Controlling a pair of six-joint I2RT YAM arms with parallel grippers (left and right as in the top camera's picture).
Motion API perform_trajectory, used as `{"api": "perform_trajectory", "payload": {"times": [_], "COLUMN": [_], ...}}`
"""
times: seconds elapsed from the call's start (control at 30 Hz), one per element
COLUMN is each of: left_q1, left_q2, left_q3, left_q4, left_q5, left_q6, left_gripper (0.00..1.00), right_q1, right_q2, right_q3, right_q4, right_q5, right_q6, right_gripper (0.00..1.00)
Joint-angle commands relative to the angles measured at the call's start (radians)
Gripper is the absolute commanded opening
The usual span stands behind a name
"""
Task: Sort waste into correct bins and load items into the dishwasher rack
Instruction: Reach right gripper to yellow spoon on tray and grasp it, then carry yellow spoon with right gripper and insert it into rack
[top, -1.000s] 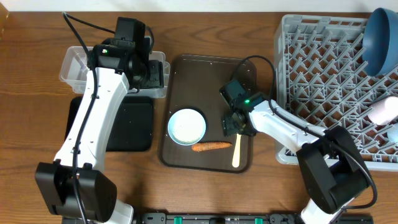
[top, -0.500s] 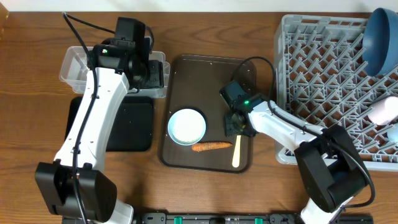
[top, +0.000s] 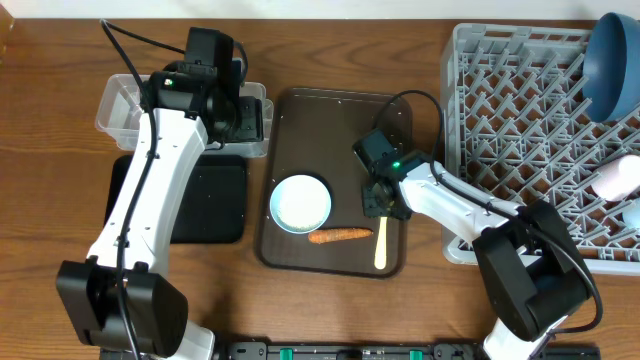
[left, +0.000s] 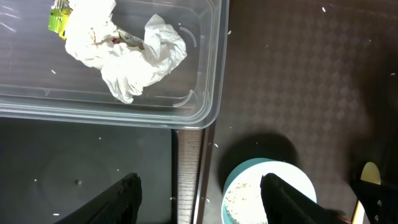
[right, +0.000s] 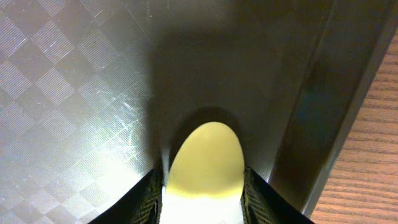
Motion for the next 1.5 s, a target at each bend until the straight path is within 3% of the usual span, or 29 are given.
{"api": "perform_trajectory", "payload": {"times": [0.0,0.2,0.47,0.83,1.13,1.47], "left_q1": [0.002,0.002,0.002,0.002,0.002,0.002], "left_q2": [0.008,0.008,0.008,0.008,0.008,0.008], "left_q3": [-0.011,-0.011,-0.011,-0.011,-0.011,-0.011], "left_q4": [-0.003,-0.003,-0.003,-0.003,-0.003,-0.003], "left_q5": [-0.012,-0.012,-0.012,-0.012,-0.012,-0.012], "left_q6": [-0.005,-0.005,-0.005,-0.005,-0.005,-0.005], "left_gripper": [0.64,0.64,0.64,0.64,0.64,0.64], "right_q1": [0.011,0.008,-0.004,-0.084,-0.27,-0.541], "right_q2": [0.04,0.04,0.038,-0.077,-0.193,-0.211], "right_q3": [-0.013,-0.011,0.008,0.211,0.362,0.399], "right_q4": [0.011,0.02,0.019,-0.059,-0.222,-0.341], "right_q5": [-0.035,-0.04,-0.044,-0.043,-0.046,-0.242], "right_q6": [0.011,0.011,-0.006,-0.164,-0.321,-0.48], "right_gripper": [0.37,0.27,0.27,0.29,0.29,0.27]}}
